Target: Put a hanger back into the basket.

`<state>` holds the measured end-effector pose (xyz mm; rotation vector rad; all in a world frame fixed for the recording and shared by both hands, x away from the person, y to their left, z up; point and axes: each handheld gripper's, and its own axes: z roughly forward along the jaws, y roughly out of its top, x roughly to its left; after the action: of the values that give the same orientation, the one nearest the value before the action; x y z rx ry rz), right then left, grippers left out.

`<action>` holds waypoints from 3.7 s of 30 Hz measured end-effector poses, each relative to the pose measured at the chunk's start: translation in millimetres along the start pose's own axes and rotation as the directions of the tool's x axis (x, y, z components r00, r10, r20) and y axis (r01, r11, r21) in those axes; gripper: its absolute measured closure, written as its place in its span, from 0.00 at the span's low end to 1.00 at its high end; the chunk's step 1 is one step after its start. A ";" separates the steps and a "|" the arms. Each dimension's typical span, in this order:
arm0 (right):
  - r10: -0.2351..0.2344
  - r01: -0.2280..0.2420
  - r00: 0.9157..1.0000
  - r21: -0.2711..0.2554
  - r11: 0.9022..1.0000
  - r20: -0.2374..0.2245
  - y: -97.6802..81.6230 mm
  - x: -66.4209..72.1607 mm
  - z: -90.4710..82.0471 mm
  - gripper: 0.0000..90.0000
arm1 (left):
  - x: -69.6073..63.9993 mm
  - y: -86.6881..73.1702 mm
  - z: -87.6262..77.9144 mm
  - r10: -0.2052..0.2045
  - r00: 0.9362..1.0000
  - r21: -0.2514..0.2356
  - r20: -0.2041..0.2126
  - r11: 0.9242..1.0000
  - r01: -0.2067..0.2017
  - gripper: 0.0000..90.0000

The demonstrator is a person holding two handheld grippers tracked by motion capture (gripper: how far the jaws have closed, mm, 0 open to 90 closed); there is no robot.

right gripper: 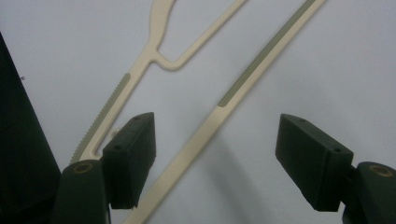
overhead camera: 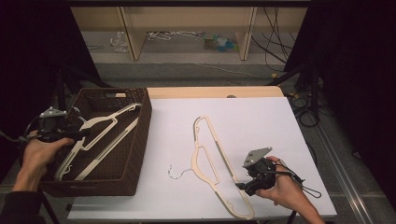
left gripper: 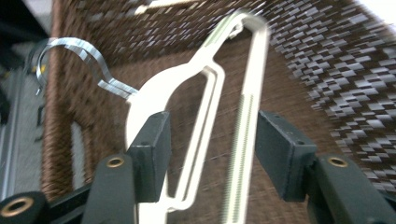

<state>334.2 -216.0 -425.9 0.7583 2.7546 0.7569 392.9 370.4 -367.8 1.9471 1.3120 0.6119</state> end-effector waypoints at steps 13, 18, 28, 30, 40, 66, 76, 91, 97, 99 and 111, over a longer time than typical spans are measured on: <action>0.002 -0.002 1.000 0.007 1.000 0.003 0.3 0.3 1.1 0.33 | -95.2 11.0 -18.5 0.099 0.972 -0.187 0.213 0.981 -0.059 0.41; 0.002 -0.002 1.000 0.002 1.000 0.004 -0.6 1.1 4.0 0.33 | -144.2 10.8 -22.3 0.163 0.946 -0.232 0.279 0.968 -0.099 0.37; 0.052 -0.052 0.998 -0.004 0.999 0.031 -2.7 -1.7 6.3 0.23 | -216.5 -14.7 -12.3 0.203 0.901 -0.270 0.382 0.957 -0.101 0.27; 0.062 -0.062 0.997 -0.007 0.998 0.034 -2.9 -1.1 6.2 0.21 | -226.6 -23.8 -6.2 0.203 0.895 -0.251 0.398 0.962 -0.106 0.27; 0.046 -0.045 0.998 -0.011 0.999 0.036 -2.0 -0.8 8.4 0.21 | -246.9 -45.0 7.1 0.228 0.874 -0.233 0.430 0.963 -0.137 0.25; 0.098 -0.096 0.995 0.183 0.978 -0.004 11.7 -9.6 46.7 0.58 | -255.2 -65.9 17.9 0.278 0.859 -0.224 0.430 0.955 -0.197 0.23; 0.119 -0.126 0.992 0.262 0.957 0.040 22.6 -2.1 51.8 0.64 | -254.1 -66.2 19.0 0.273 0.861 -0.225 0.429 0.956 -0.190 0.23; 0.080 -0.079 0.997 0.308 0.948 0.012 28.2 -2.8 53.9 0.77 | -254.6 -67.7 19.5 0.270 0.863 -0.217 0.426 0.957 -0.192 0.23; 0.055 -0.046 0.998 0.311 0.949 -0.020 26.7 -10.0 52.2 0.88 | -253.3 -67.3 19.6 0.271 0.864 -0.220 0.425 0.957 -0.192 0.24; 0.022 -0.009 0.999 0.321 0.947 -0.036 27.0 -10.7 51.7 0.89 | -252.9 -67.3 20.1 0.272 0.864 -0.219 0.424 0.956 -0.193 0.24; -0.031 0.040 0.999 0.358 0.933 -0.030 31.8 -6.4 54.0 0.88 | -260.5 -70.5 32.8 0.354 0.843 -0.196 0.405 0.934 -0.298 0.25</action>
<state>369.5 -172.8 -455.0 0.7613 2.9582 0.2533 276.3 136.5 -443.1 2.0642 0.6520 0.3706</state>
